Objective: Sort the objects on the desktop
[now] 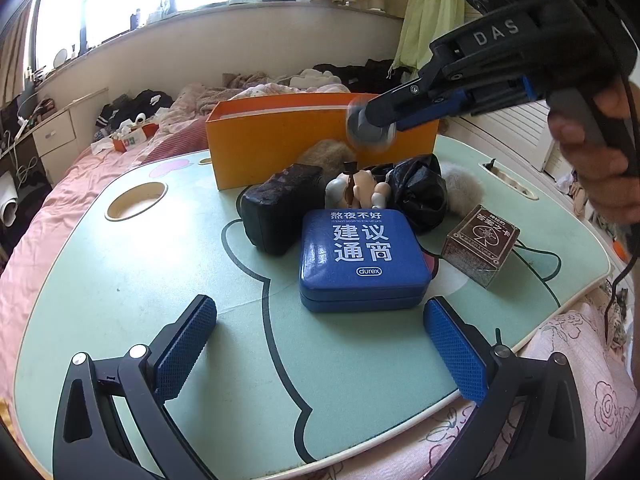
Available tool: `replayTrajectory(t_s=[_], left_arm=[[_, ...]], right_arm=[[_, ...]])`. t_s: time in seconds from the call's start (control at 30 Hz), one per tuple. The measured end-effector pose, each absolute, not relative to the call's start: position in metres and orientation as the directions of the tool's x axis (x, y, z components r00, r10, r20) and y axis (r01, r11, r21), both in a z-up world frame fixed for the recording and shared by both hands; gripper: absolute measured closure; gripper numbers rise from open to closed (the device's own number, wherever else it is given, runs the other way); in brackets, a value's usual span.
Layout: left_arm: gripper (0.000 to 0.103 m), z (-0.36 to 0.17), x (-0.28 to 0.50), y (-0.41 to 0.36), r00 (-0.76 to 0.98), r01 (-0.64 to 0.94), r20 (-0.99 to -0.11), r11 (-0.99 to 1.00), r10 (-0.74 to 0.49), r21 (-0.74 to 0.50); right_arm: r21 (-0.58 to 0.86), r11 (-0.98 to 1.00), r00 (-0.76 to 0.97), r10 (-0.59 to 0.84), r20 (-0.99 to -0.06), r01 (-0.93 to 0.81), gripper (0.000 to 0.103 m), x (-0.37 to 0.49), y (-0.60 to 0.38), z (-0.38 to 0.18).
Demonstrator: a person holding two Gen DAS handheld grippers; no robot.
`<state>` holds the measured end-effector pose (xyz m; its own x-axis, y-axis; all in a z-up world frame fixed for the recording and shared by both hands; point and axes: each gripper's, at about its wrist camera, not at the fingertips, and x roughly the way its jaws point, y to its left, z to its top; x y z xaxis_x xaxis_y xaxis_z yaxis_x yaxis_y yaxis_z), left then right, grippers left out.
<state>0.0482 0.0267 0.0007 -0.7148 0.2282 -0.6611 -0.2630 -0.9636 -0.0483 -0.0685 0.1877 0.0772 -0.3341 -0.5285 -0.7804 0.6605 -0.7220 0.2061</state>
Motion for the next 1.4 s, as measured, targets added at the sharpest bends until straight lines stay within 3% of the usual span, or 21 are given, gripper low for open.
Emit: replayTrajectory(t_s=[0.07, 0.23, 0.4, 0.57, 0.63, 0.7, 0.77, 1.03, 1.2, 1.4], left_arm=[[0.000, 0.001, 0.048, 0.027, -0.715, -0.263, -0.661, -0.964, 0.228, -0.048], [0.000, 0.001, 0.048, 0.027, -0.715, -0.262, -0.661, -0.964, 0.227, -0.048], [0.000, 0.001, 0.049, 0.027, -0.715, -0.262, -0.661, -0.964, 0.227, -0.048], [0.000, 0.001, 0.049, 0.027, -0.716, -0.260, -0.661, -0.964, 0.225, -0.047], [0.000, 0.001, 0.049, 0.027, -0.715, -0.260, -0.662, -0.964, 0.224, -0.046], [0.000, 0.001, 0.049, 0.028, -0.716, -0.258, -0.662, -0.965, 0.223, -0.046], [0.000, 0.001, 0.049, 0.028, -0.716, -0.257, -0.662, -0.965, 0.222, -0.046], [0.000, 0.009, 0.053, 0.023, -0.741, -0.214, -0.643, -0.976, 0.196, -0.051], [0.000, 0.059, 0.040, 0.012, -0.783, -0.220, -0.577, -0.971, 0.233, -0.093], [0.011, 0.103, -0.046, 0.025, -0.692, -0.209, -0.651, -0.950, 0.312, -0.233]], right_arm=[[0.202, -0.733, -0.388, -0.548, -0.741, 0.649, 0.045, -0.062, 0.197, 0.081], [0.200, -0.742, -0.469, -0.583, -0.663, 0.640, 0.043, -0.016, 0.236, 0.078], [0.031, -0.801, -0.559, -0.444, -0.700, 0.598, 0.038, 0.031, 0.258, 0.052], [-0.016, -0.806, -0.556, -0.393, -0.732, 0.592, 0.032, 0.047, 0.262, 0.027], [-0.050, -0.815, -0.583, -0.370, -0.723, 0.578, 0.023, 0.046, 0.259, 0.016], [-0.040, -0.826, -0.599, -0.374, -0.708, 0.563, 0.007, 0.044, 0.258, 0.010], [-0.042, -0.829, -0.608, -0.373, -0.701, 0.557, 0.004, 0.042, 0.257, 0.008], [-0.040, -0.826, -0.605, -0.377, -0.701, 0.562, 0.001, 0.040, 0.258, 0.007], [-0.039, -0.826, -0.604, -0.378, -0.702, 0.562, 0.001, 0.040, 0.258, 0.007], [-0.039, -0.826, -0.605, -0.378, -0.701, 0.562, 0.001, 0.039, 0.258, 0.007]])
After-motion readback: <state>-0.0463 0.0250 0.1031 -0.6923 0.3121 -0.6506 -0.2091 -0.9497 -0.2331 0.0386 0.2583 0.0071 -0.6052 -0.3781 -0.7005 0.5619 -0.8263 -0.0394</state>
